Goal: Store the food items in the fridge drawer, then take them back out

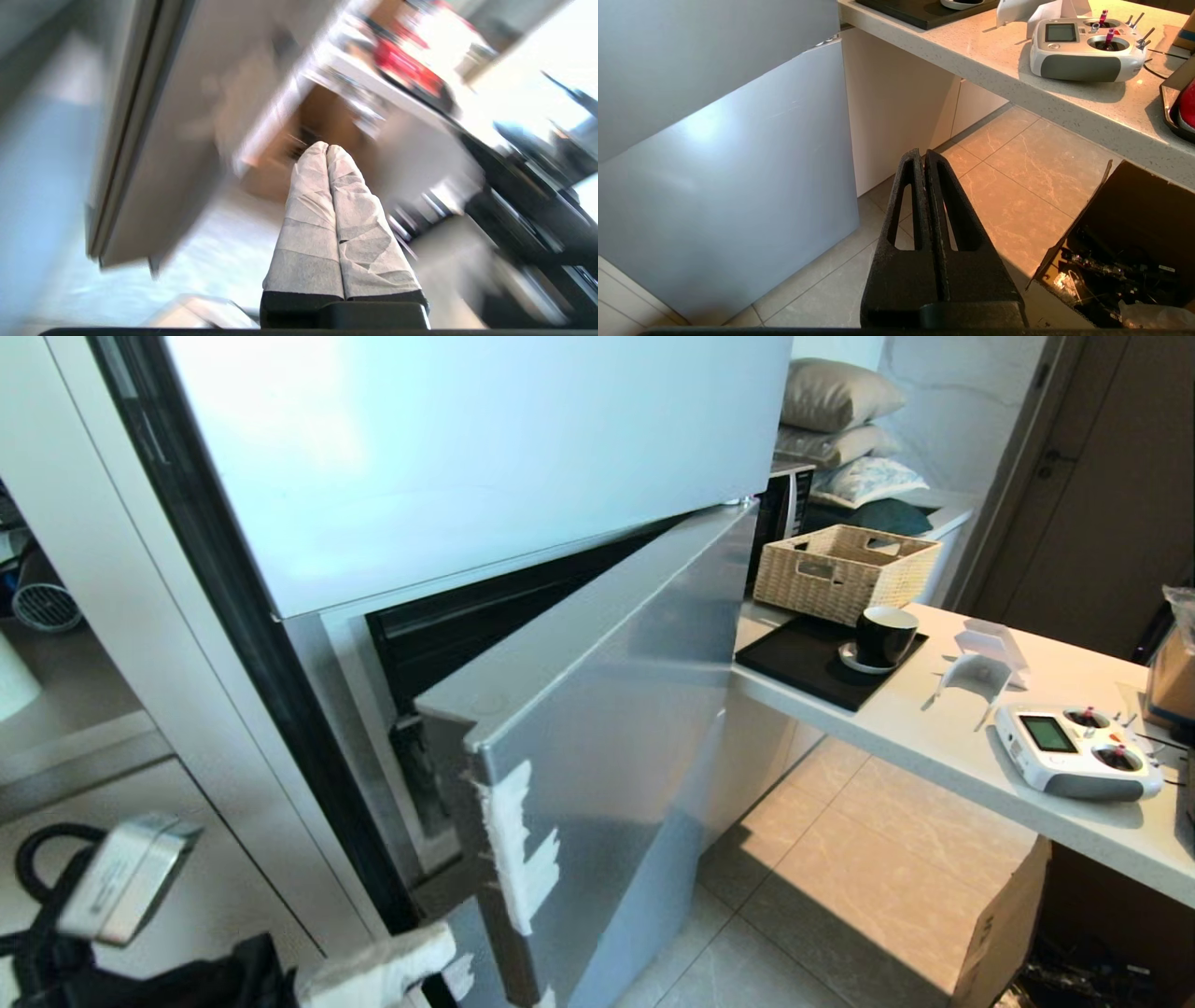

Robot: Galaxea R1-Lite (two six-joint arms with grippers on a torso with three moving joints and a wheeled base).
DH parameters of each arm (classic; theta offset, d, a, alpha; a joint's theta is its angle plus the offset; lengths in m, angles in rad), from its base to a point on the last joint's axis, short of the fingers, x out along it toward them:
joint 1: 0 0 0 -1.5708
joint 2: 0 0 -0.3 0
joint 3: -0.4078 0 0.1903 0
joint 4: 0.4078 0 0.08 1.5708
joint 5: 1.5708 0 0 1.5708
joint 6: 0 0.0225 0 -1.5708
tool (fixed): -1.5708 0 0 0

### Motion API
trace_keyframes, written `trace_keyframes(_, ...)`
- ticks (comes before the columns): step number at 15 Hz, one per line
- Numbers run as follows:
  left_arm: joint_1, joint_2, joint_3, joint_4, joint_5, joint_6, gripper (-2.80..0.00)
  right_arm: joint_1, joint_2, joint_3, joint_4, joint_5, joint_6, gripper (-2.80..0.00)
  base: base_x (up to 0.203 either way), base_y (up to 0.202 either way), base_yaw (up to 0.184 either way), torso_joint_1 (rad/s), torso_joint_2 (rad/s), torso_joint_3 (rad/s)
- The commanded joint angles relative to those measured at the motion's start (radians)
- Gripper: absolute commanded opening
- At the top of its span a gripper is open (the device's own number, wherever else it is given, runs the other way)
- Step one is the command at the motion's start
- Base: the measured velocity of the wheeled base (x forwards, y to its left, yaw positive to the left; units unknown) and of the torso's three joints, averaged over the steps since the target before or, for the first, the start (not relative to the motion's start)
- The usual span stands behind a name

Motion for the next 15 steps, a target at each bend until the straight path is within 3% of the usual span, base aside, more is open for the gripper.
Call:
trace_keyframes(1,-0.017,-0.148,0.034,0.069,-0.093,-0.001,-2.8,0.0,0.001,0.0,-0.001,0.0,0.0,-2.8,0.0,0.0,0.0,0.0,0.0,0.0)
trace_keyframes(2,-0.006,-0.156,0.005,0.126,-0.072,0.0,-2.8,0.0,0.001,0.0,-0.001,0.0,0.0,-2.8,0.0,0.0,0.0,0.0,0.0,0.0)
trace_keyframes(6,0.015,-0.15,-0.097,0.209,0.16,0.007,-2.8,0.0,0.001,0.0,-0.001,0.001,0.0,-2.8,0.0,0.0,0.0,0.0,0.0,0.0)
trace_keyframes(7,0.016,-0.164,-0.106,0.212,0.249,0.027,-2.8,0.0,0.001,0.0,-0.001,0.0,0.0,-2.8,0.0,0.0,0.0,0.0,0.0,0.0)
trace_keyframes(10,0.041,-0.311,-0.091,0.234,0.408,0.192,-2.8,0.0,0.001,0.0,-0.001,0.0,0.0,-2.8,0.0,0.0,0.0,0.0,0.0,0.0)
trace_keyframes(13,0.286,-0.492,-0.042,0.32,0.433,0.281,-2.8,0.0,0.001,0.0,-0.001,0.0,0.0,-2.8,0.0,0.0,0.0,0.0,0.0,0.0)
trace_keyframes(15,0.482,-0.588,0.005,0.395,0.392,0.303,-2.8,0.0,0.001,0.0,-0.001,0.0,0.0,-2.8,0.0,0.0,0.0,0.0,0.0,0.0)
